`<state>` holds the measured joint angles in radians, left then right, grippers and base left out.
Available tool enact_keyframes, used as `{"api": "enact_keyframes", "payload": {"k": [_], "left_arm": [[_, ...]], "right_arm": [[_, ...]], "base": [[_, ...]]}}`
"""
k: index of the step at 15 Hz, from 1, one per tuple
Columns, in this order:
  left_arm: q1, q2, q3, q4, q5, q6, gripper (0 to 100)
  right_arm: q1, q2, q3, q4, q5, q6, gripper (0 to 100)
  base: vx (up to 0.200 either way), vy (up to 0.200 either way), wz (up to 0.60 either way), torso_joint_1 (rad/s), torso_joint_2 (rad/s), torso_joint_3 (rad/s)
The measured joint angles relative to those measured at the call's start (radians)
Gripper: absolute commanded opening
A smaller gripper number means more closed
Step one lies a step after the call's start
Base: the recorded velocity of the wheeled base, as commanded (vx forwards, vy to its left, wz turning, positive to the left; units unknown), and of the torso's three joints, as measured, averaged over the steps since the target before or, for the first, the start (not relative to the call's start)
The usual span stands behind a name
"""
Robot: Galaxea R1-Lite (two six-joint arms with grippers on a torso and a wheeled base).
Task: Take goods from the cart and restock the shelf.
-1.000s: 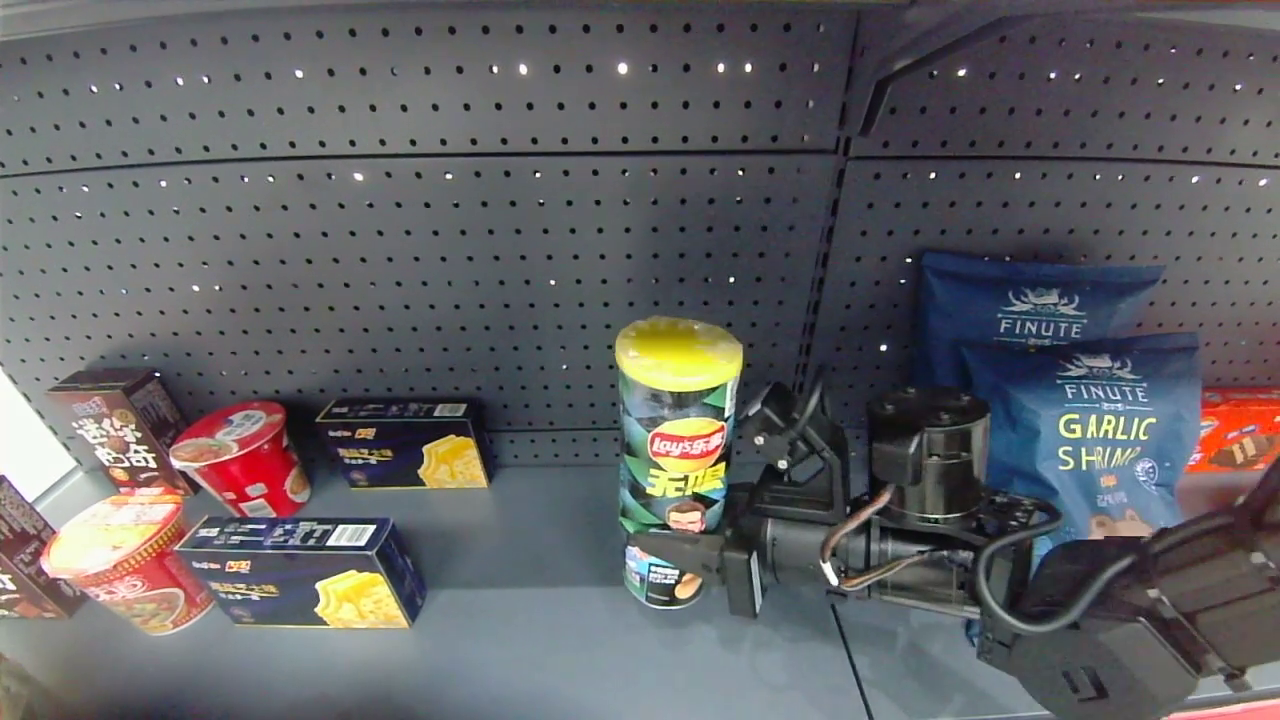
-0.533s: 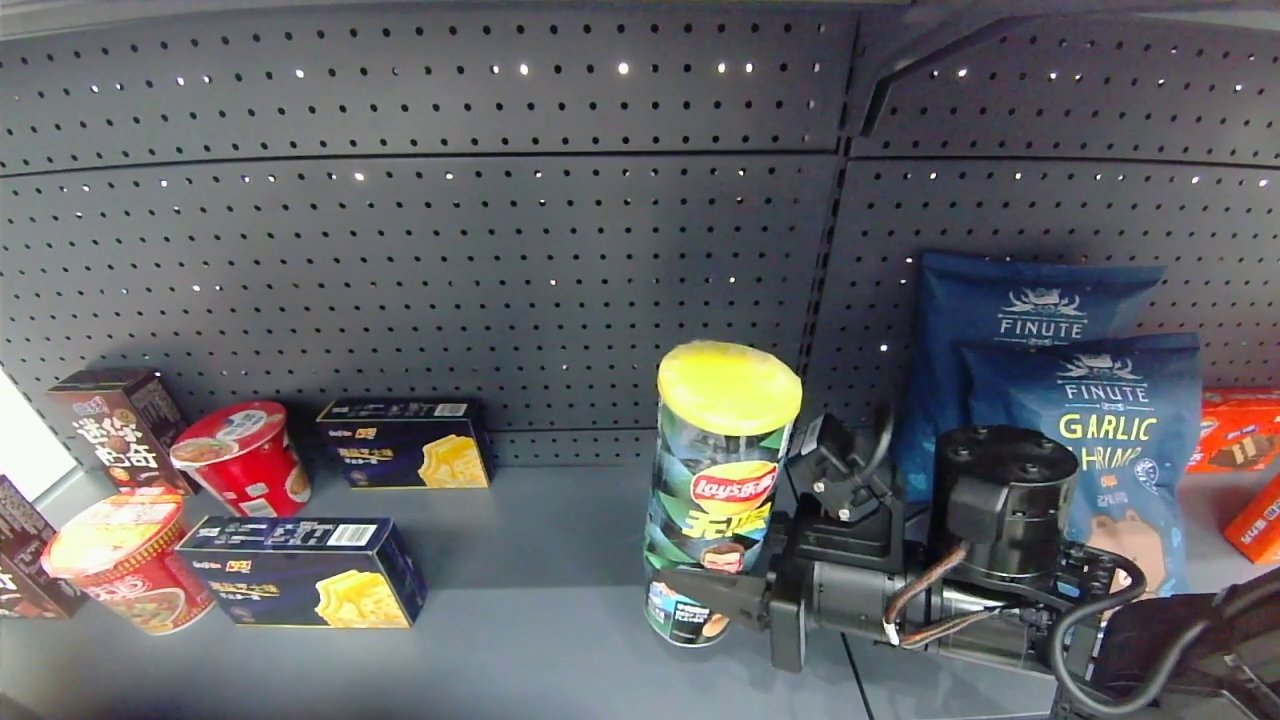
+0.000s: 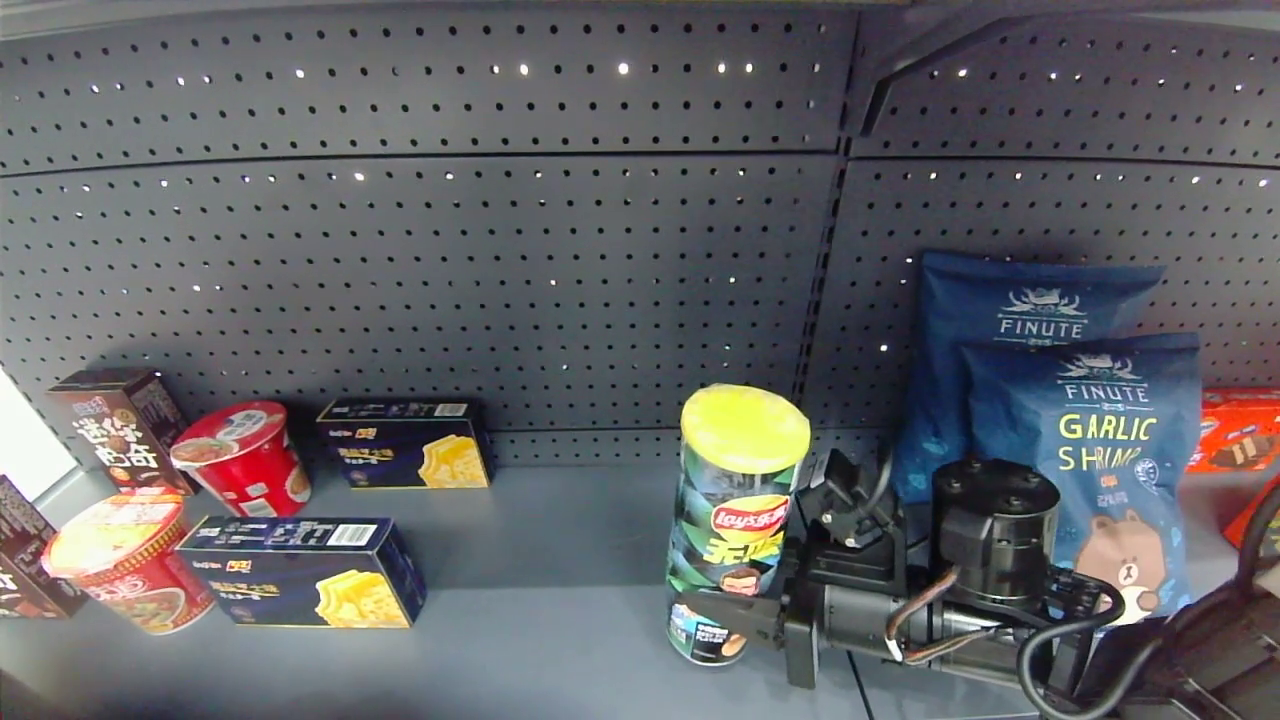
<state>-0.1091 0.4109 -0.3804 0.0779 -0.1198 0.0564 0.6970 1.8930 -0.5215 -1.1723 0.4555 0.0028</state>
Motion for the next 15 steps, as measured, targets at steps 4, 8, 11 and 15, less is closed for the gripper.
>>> {"api": "enact_keyframes", "payload": {"k": [4,8,11,15], "left_arm": [[-0.001,0.009,-0.001,0.000,0.000,0.000,0],[-0.001,0.018,-0.003,0.000,0.000,-0.001,0],[-0.001,0.022,-0.004,-0.001,0.000,-0.001,0],[0.000,0.023,-0.003,-0.001,0.000,-0.001,0]], "right_arm": [[-0.001,0.025,0.018,-0.001,0.001,0.000,0],[-0.002,0.051,0.021,-0.004,0.000,-0.001,0],[0.000,0.071,0.022,-0.005,0.000,-0.001,0],[0.001,0.103,0.016,-0.033,-0.002,-0.001,0]], "base": [[0.000,0.000,0.00,0.000,0.00,0.000],[0.000,0.000,0.00,0.000,0.00,0.000],[0.000,0.000,0.00,0.000,0.00,0.000],[0.000,0.000,0.00,0.000,0.00,0.000]]}}
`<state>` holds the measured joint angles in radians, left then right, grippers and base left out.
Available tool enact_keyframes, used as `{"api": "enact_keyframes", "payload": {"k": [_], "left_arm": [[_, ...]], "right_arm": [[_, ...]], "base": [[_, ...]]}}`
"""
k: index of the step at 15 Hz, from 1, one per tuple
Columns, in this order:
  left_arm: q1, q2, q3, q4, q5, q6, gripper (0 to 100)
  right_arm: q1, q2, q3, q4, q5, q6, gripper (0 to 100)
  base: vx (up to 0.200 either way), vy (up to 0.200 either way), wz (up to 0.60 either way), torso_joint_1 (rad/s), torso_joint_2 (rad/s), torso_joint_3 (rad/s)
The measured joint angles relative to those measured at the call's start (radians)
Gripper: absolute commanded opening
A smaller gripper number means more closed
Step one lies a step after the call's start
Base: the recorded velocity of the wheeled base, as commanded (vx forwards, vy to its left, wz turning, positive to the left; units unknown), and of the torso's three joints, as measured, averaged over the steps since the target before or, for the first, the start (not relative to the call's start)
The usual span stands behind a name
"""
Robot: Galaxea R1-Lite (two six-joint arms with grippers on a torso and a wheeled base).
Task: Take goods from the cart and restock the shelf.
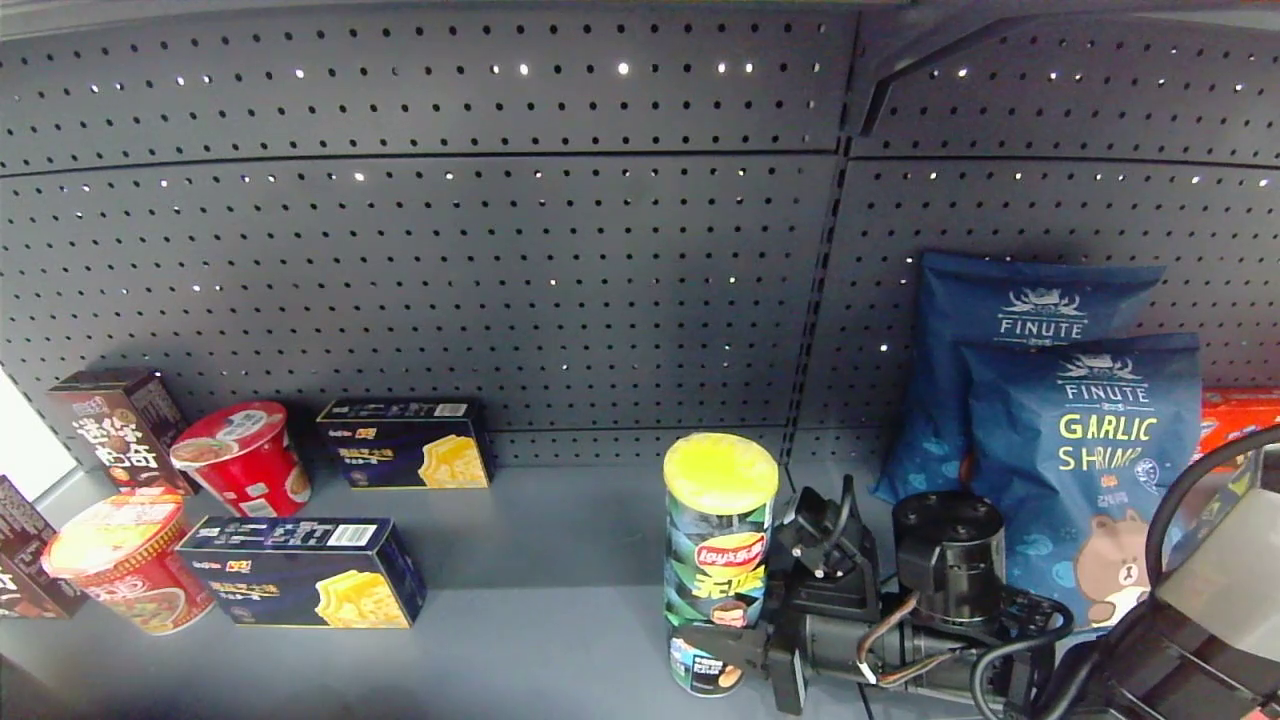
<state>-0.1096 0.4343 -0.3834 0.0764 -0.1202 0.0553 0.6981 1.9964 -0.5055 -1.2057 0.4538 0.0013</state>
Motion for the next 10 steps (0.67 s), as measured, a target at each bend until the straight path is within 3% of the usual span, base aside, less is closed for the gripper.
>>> {"api": "enact_keyframes", "payload": {"k": [1,2,10], "left_arm": [[0.000,0.000,0.000,0.000,0.000,0.000,0],[0.000,0.000,0.000,0.000,0.000,0.000,0],[-0.001,0.000,0.001,0.000,0.000,0.000,0]], "right_arm": [[0.003,0.006,-0.002,-0.002,-0.001,0.000,0],[0.006,0.010,-0.004,-0.003,-0.002,0.000,100],[0.009,-0.044,0.068,0.000,-0.012,0.001,100]], "base": [[0.000,0.000,0.00,0.000,0.00,0.000],[0.000,0.000,0.00,0.000,0.00,0.000],[0.000,0.000,0.00,0.000,0.00,0.000]]}}
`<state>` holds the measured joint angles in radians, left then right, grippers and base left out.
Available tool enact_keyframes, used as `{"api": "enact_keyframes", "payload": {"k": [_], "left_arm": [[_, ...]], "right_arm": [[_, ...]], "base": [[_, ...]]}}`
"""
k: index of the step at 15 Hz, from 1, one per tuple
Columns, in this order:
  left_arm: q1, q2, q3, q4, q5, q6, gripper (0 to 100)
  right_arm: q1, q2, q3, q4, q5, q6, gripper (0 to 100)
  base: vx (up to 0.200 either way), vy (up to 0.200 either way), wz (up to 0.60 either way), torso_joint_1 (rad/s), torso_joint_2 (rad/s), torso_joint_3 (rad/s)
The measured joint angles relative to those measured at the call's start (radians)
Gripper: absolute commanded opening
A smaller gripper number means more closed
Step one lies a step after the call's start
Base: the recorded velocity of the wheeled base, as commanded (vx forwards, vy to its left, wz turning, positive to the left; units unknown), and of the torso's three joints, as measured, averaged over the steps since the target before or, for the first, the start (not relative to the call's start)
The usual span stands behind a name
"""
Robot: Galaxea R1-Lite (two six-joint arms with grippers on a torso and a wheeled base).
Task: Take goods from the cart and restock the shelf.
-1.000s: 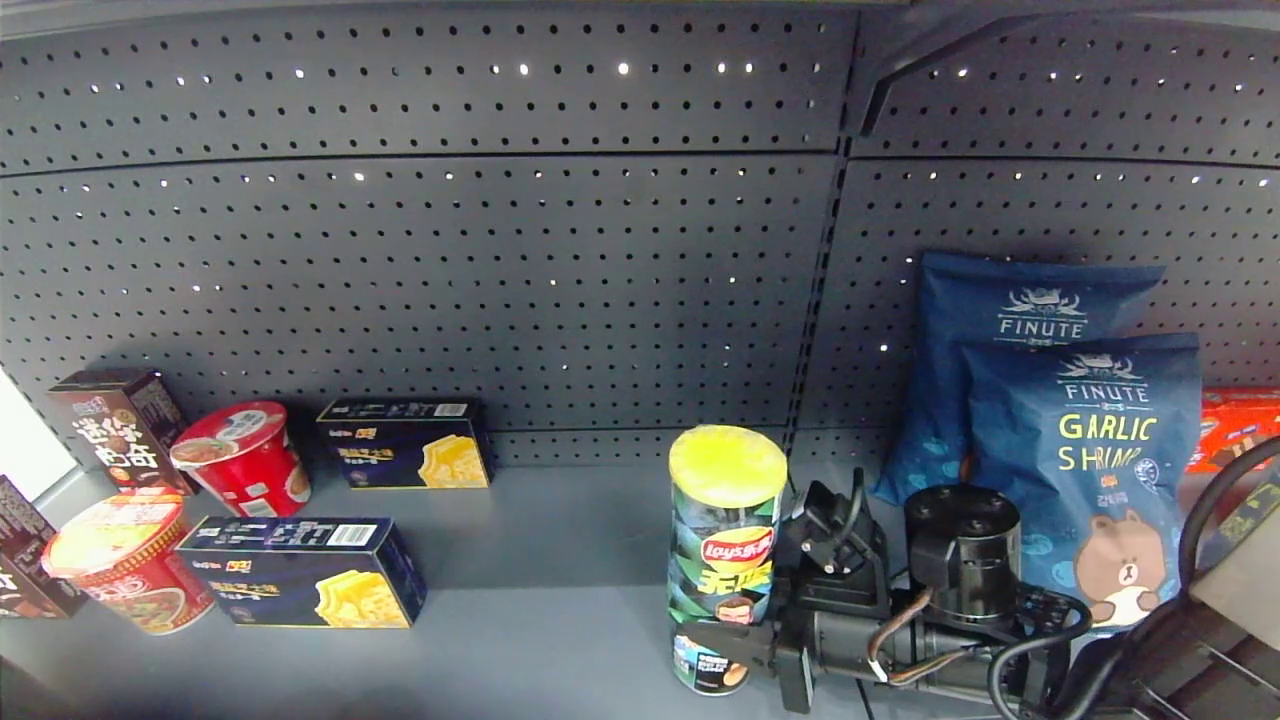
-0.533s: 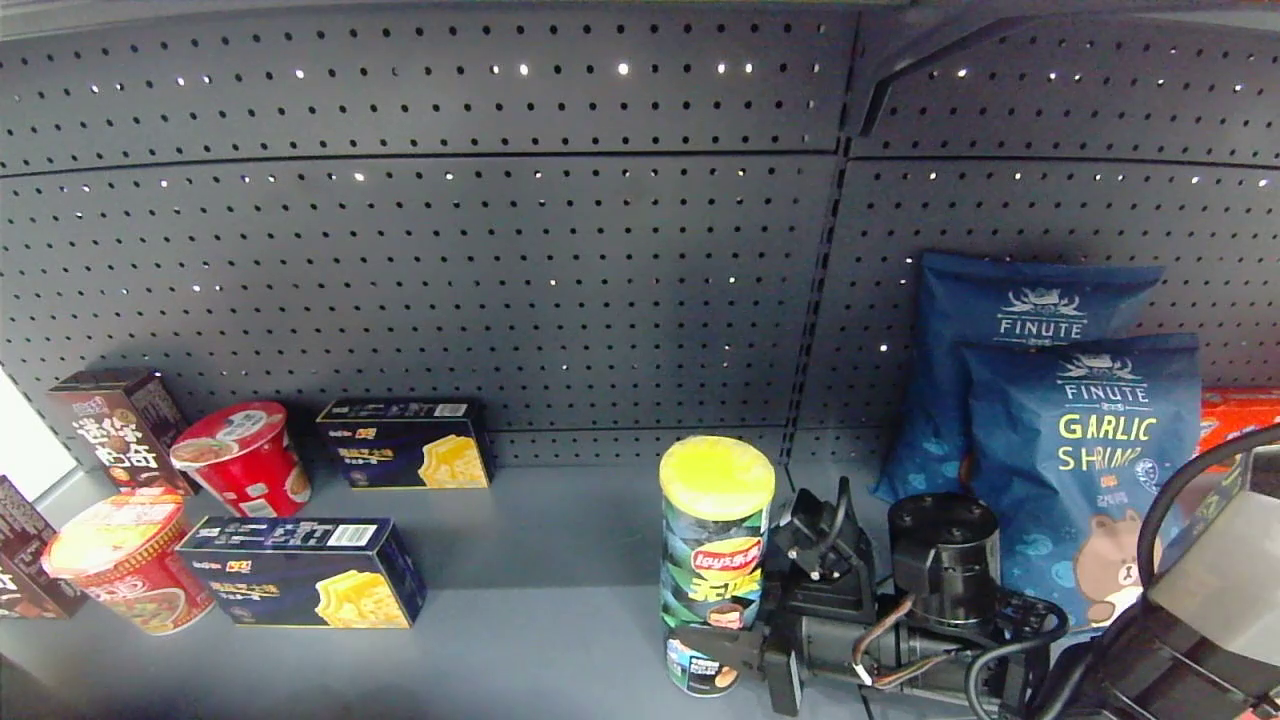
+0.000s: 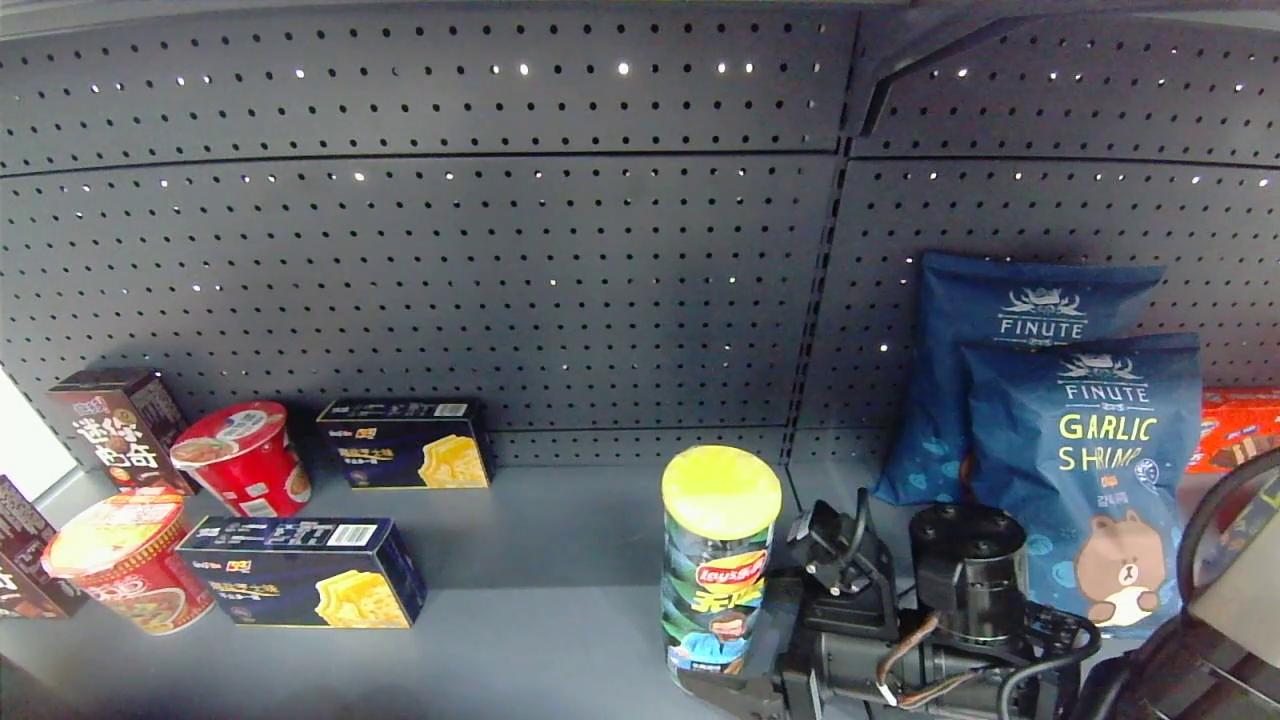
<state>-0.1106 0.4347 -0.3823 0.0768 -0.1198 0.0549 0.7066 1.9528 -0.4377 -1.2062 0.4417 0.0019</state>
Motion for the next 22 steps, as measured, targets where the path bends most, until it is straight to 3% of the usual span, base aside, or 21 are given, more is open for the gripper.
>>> {"api": "enact_keyframes", "payload": {"k": [9,11,13,16,20,22], "left_arm": [[0.000,-0.002,-0.001,0.000,-0.001,0.001,0],[0.000,-0.002,0.002,0.000,-0.001,0.003,0],[0.000,-0.002,0.006,0.000,-0.001,0.003,0],[-0.002,0.003,-0.024,-0.001,-0.010,0.012,0],[-0.020,0.096,-0.165,-0.006,-0.121,0.031,0],[-0.033,0.171,-0.214,-0.012,-0.226,0.033,0]], "right_arm": [[-0.023,-0.326,0.252,0.018,-0.012,-0.002,100],[-0.056,-0.380,0.248,0.048,-0.109,-0.019,100],[-0.070,-0.418,0.225,0.124,-0.310,-0.036,100],[-0.057,-0.474,0.199,0.203,-0.447,-0.064,100],[-0.031,-0.589,0.167,0.341,-0.554,-0.084,100],[-0.021,-0.647,0.189,0.361,-0.616,-0.084,100]], "base": [[0.000,0.000,0.00,0.000,0.00,0.000],[0.000,0.000,0.00,0.000,0.00,0.000],[0.000,0.000,0.00,0.000,0.00,0.000],[0.000,0.000,0.00,0.000,0.00,0.000],[0.000,0.000,0.00,0.000,0.00,0.000],[0.000,0.000,0.00,0.000,0.00,0.000]]}}
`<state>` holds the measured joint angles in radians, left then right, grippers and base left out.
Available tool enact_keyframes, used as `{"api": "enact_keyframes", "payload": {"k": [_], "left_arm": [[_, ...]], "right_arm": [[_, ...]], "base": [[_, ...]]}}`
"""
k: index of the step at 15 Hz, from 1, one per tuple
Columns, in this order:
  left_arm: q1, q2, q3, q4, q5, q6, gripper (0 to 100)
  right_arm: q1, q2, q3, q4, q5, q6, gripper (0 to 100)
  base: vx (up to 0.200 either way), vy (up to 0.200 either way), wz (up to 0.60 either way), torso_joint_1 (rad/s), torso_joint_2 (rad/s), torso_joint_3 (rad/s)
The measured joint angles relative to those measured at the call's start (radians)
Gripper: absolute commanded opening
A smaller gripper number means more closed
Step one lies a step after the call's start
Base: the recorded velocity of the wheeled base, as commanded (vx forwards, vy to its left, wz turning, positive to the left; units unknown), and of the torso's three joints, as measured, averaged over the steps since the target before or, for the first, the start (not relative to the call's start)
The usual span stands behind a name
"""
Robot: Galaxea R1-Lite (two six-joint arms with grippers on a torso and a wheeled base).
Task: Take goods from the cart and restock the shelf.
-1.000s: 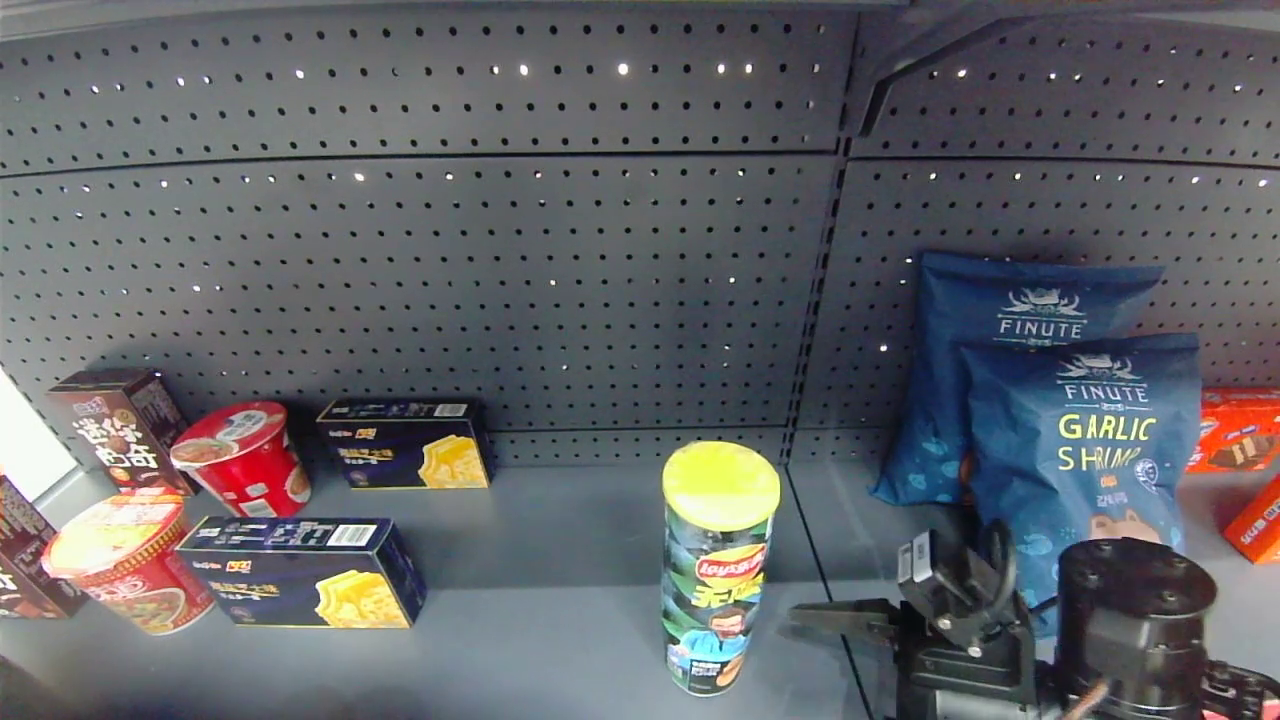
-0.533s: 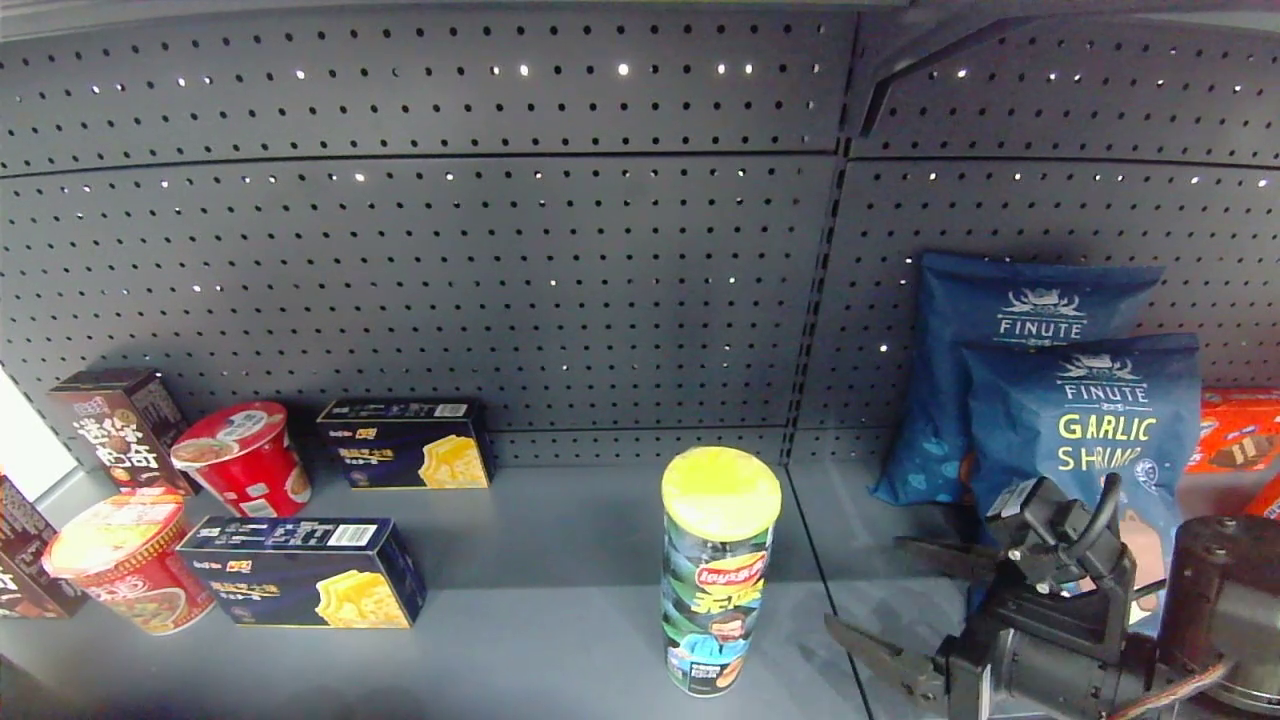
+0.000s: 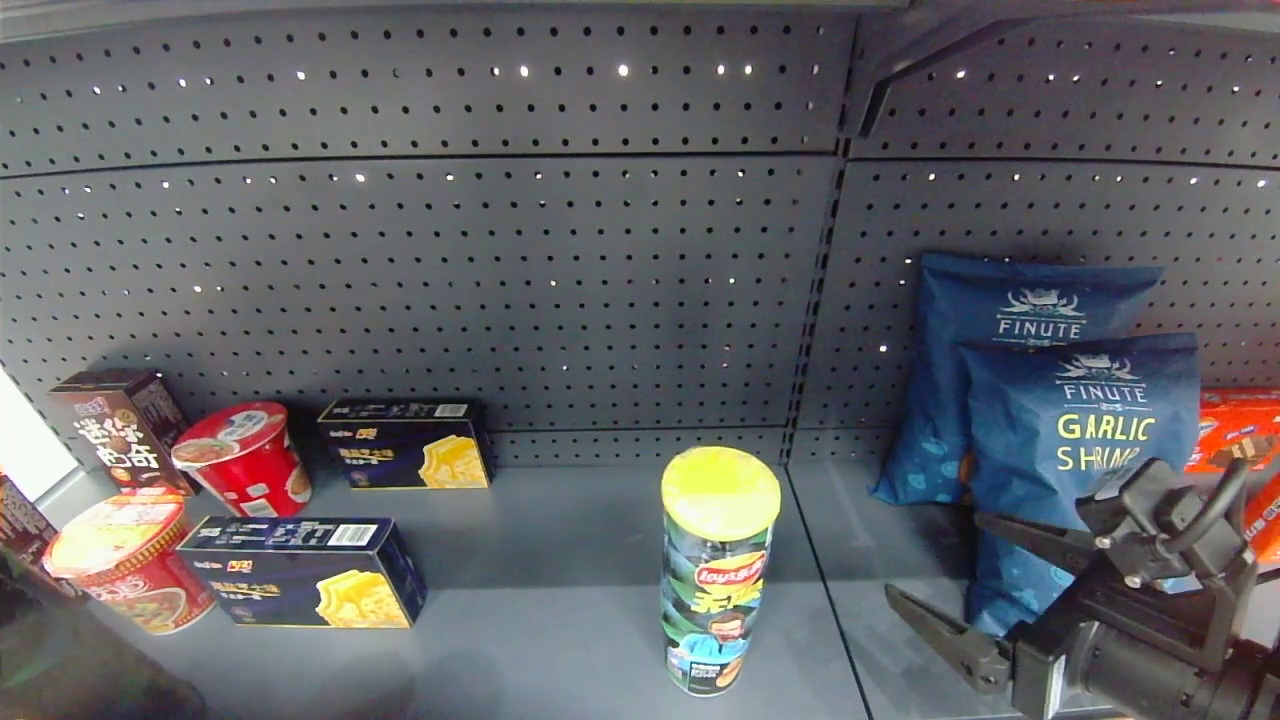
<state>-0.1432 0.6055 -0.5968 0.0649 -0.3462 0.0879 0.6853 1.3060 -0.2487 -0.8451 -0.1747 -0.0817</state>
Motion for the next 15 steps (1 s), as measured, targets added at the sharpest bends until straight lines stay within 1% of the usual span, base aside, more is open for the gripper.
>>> {"api": "enact_keyframes", "payload": {"k": [2,4,6,7,8,11,13,15], "left_arm": [[-0.024,0.058,-0.019,-0.003,-0.062,0.000,0],[-0.047,0.098,-0.023,-0.011,-0.082,-0.003,0],[-0.079,0.159,-0.024,-0.051,-0.091,-0.006,0],[-0.090,0.202,-0.024,-0.084,-0.093,-0.007,0],[-0.101,0.253,-0.023,-0.126,-0.095,-0.007,0],[-0.142,0.415,-0.020,-0.249,-0.099,-0.008,0],[-0.179,0.523,-0.021,-0.340,-0.132,-0.011,0],[-0.202,0.627,-0.029,-0.443,-0.193,-0.013,0]], "right_arm": [[0.009,-0.056,0.024,0.041,-0.046,-0.001,100],[0.013,-0.119,0.031,0.125,-0.077,0.000,100],[0.014,-0.204,0.030,0.221,-0.088,0.003,100],[0.012,-0.245,0.031,0.266,-0.094,0.004,100],[-0.002,-0.279,0.031,0.279,-0.099,0.005,100],[-0.072,-0.348,0.030,0.283,-0.099,0.006,100],[-0.091,-0.379,0.042,0.288,-0.099,0.005,100],[-0.095,-0.389,0.041,0.287,-0.098,0.004,100]], "base": [[0.000,0.000,0.00,0.000,0.00,0.000],[0.000,0.000,0.00,0.000,0.00,0.000],[0.000,0.000,0.00,0.000,0.00,0.000],[0.000,0.000,0.00,0.000,0.00,0.000],[0.000,0.000,0.00,0.000,0.00,0.000],[0.000,0.000,0.00,0.000,0.00,0.000],[0.000,0.000,0.00,0.000,0.00,0.000],[0.000,0.000,0.00,0.000,0.00,0.000]]}}
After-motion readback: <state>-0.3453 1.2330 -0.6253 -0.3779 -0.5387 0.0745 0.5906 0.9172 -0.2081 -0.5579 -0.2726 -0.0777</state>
